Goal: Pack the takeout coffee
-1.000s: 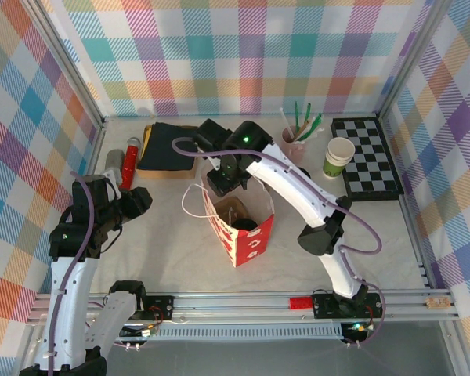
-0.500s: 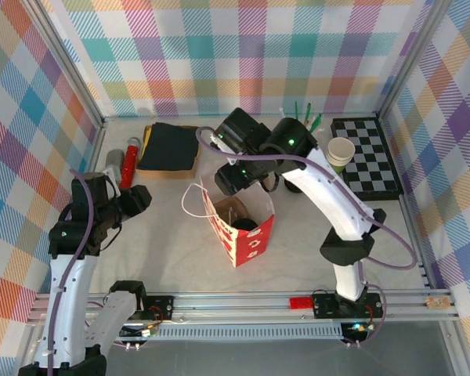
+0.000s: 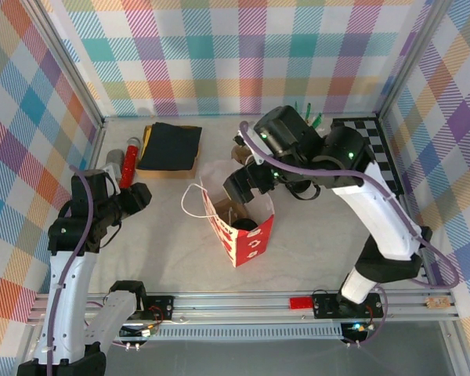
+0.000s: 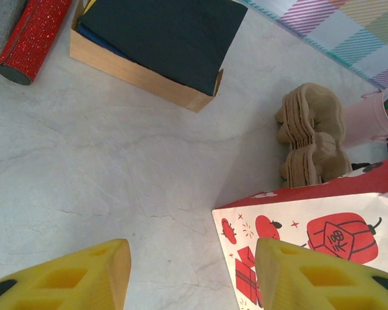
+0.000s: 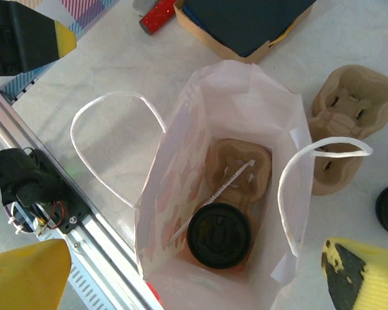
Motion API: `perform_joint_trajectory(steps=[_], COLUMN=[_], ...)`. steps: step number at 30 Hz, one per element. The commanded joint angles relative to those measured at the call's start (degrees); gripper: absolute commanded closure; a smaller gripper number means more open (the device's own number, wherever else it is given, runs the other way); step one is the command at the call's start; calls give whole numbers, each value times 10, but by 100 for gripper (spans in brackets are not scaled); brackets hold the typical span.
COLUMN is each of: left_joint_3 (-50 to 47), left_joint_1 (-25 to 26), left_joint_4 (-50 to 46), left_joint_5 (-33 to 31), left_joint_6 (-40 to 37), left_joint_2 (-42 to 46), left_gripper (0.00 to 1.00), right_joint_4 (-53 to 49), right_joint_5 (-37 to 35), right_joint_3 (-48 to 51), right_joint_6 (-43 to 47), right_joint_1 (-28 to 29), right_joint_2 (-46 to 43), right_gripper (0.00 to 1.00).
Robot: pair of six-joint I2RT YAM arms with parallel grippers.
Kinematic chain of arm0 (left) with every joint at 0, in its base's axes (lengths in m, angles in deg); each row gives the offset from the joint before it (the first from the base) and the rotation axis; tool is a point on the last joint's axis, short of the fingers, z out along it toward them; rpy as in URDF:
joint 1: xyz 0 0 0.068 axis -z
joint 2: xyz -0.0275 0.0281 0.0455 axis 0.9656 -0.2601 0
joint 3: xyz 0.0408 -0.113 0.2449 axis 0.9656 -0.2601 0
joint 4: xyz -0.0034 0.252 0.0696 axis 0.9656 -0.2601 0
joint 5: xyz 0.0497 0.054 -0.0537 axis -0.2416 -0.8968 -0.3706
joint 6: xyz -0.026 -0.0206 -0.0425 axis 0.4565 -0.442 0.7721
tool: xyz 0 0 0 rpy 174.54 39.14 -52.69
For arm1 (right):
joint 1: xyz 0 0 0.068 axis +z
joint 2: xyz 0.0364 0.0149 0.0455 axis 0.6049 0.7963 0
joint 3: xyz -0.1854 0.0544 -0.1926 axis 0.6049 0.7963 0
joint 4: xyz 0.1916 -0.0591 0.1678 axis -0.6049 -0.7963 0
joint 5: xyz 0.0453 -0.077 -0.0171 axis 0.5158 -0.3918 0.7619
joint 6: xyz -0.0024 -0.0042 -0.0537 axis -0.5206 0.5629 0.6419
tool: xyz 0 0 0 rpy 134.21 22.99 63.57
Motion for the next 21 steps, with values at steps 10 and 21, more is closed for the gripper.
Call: perform_joint_trajectory(steps=[10,21], left_joint_3=[42,87], left_joint_1=[-9,-8], left_joint_4=[-10,26], left_joint_5=[-3,-5], left_joint_6=[-11,-21], left_joint_2=[-43,-120], left_gripper=[27,27], right_joint_4=[98,147], right_joint_5=[-121,-184], right_joint_3=[161,316], right_joint_6=[-34,-50], right_joint_1=[-21,-128], right_joint_2=[-136,-247], right_gripper=[1,1])
